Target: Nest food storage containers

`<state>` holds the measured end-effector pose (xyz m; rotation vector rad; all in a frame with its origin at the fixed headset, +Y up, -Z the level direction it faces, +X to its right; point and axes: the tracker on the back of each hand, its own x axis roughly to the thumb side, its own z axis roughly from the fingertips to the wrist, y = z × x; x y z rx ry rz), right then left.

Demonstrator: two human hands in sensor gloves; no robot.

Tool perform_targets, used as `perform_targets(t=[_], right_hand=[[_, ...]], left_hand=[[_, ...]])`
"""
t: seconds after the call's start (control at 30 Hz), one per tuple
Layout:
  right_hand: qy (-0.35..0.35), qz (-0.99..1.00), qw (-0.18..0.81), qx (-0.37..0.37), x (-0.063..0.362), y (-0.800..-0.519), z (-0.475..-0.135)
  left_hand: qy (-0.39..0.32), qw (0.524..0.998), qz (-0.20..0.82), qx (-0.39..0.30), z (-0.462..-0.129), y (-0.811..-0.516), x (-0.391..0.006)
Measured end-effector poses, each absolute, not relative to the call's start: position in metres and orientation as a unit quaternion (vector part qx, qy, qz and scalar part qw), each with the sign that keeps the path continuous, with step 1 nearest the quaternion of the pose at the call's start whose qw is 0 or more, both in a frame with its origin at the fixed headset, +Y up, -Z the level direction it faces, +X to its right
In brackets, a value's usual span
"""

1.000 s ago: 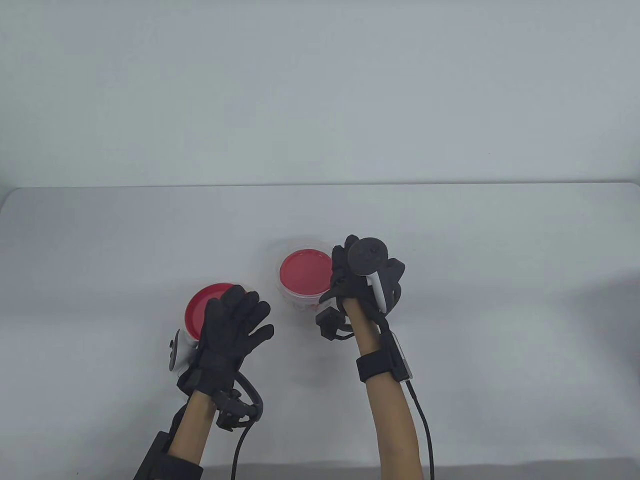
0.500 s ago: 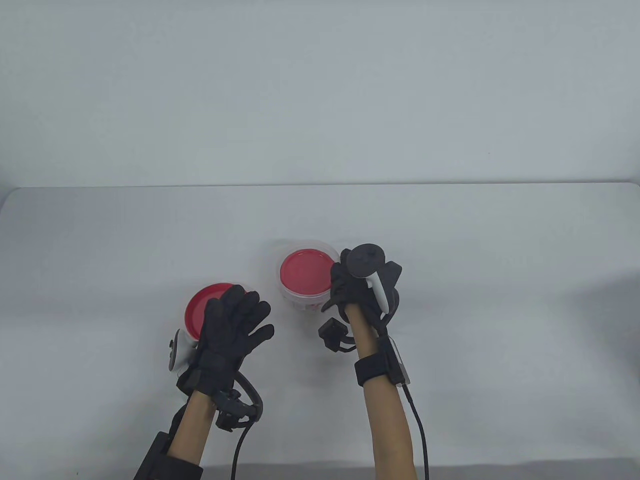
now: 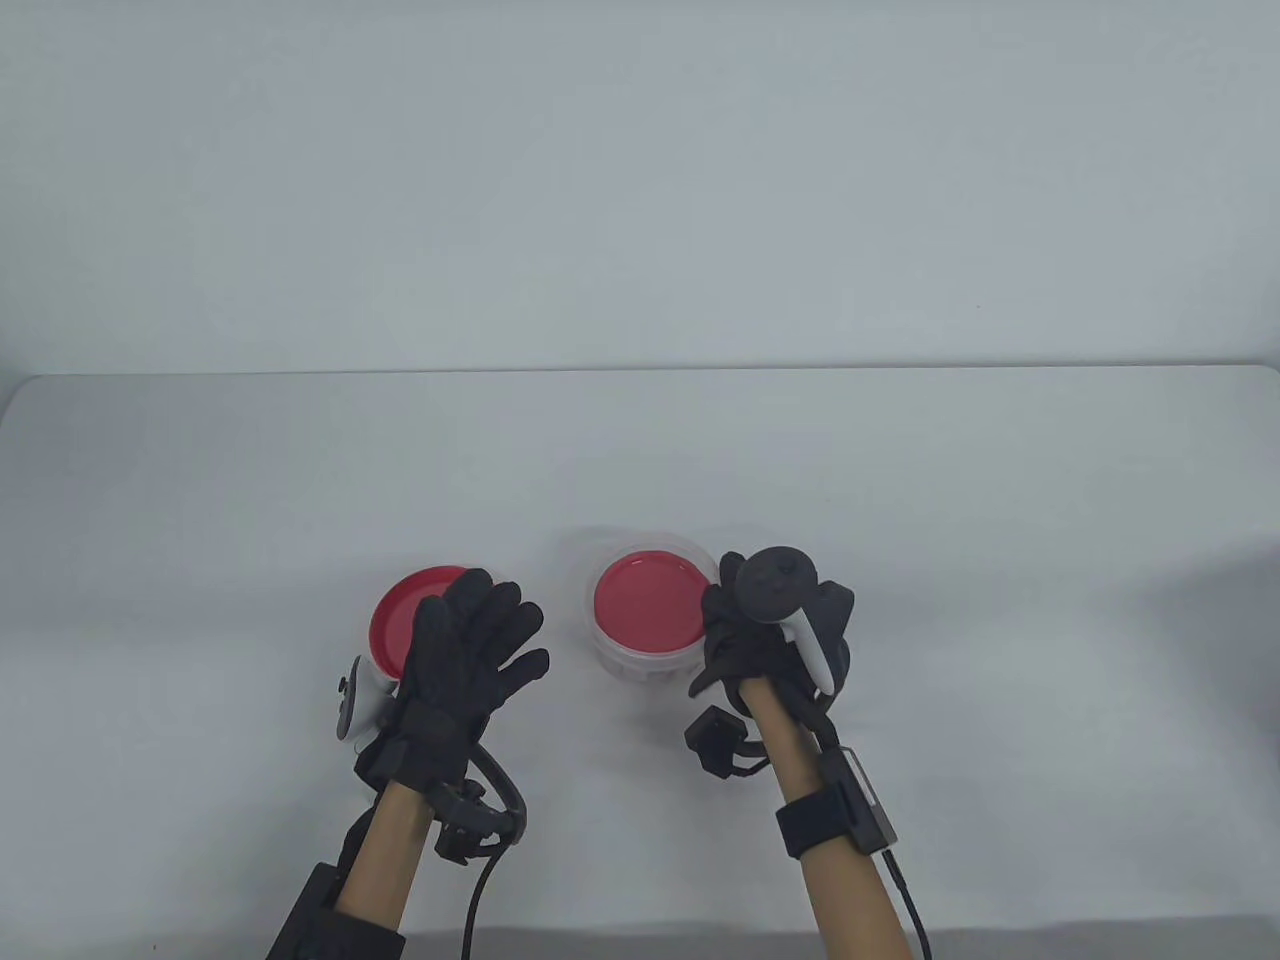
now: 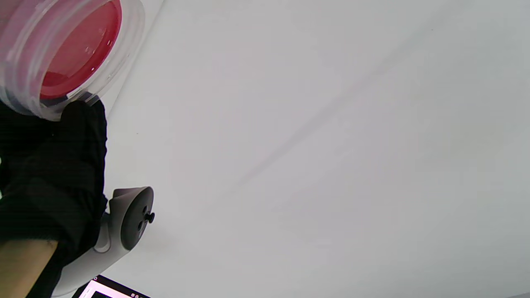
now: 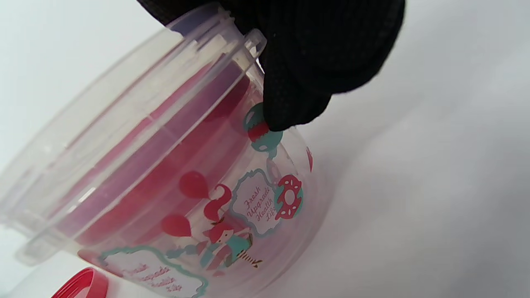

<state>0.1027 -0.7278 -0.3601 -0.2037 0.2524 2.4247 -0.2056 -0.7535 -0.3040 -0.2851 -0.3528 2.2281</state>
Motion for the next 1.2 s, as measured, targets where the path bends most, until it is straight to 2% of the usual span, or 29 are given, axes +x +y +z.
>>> perform_targets(t=[0.33, 0.63, 0.87, 0.93, 1.07, 1.2], right_hand=[[0.096, 0.916, 0.387, -0.049, 0.121, -0.735, -0.305], [0.122, 0.904, 0.409, -0.024, 0.125, -0.738, -0.286], [0.151, 0.896, 0.418, -0.007, 0.127, -0.739, -0.28], [0.148, 0.896, 0.419, -0.006, 0.127, -0.74, -0.28], [0.146, 0.899, 0.412, 0.0, 0.127, -0.74, -0.28], [0.145, 0.899, 0.414, 0.001, 0.126, -0.74, -0.28]], left_hand=[[-0.138, 0.429, 0.884, -0.122, -0.302, -0.755, -0.202], [-0.135, 0.439, 0.88, -0.123, -0.301, -0.756, -0.2], [-0.129, 0.464, 0.868, -0.123, -0.3, -0.757, -0.198], [-0.131, 0.484, 0.857, -0.121, -0.3, -0.754, -0.198], [-0.142, 0.61, 0.773, -0.1, -0.298, -0.738, -0.202], [-0.125, 0.66, 0.738, -0.059, -0.301, -0.721, -0.209]])
